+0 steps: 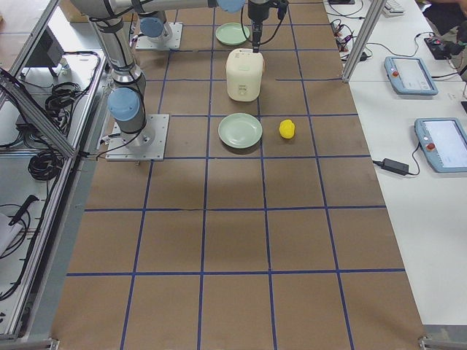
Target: Press rice cooker button
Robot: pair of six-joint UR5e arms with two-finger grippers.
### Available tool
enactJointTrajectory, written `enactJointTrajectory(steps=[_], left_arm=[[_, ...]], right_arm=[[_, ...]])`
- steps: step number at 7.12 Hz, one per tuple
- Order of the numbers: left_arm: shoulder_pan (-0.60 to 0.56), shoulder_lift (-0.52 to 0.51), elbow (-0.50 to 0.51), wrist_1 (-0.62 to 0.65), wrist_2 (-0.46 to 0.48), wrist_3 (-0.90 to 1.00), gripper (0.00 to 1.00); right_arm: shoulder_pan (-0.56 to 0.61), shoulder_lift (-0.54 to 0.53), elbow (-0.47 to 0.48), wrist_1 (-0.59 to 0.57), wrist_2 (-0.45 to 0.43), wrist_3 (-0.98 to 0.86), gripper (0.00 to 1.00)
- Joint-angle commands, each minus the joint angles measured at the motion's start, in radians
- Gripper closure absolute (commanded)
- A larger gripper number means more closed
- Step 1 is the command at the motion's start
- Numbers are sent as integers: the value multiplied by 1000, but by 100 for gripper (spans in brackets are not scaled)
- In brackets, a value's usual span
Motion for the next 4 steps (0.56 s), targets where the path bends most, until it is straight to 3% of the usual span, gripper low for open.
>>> enactJointTrajectory(steps=[1,4], left_arm=[[0,0,0,0,0,0,0],[0,0,0,0,0,0,0]], right_arm=[[-1,-1,0,0,-4,0,0],[4,-11,-3,-3,-4,0,0]])
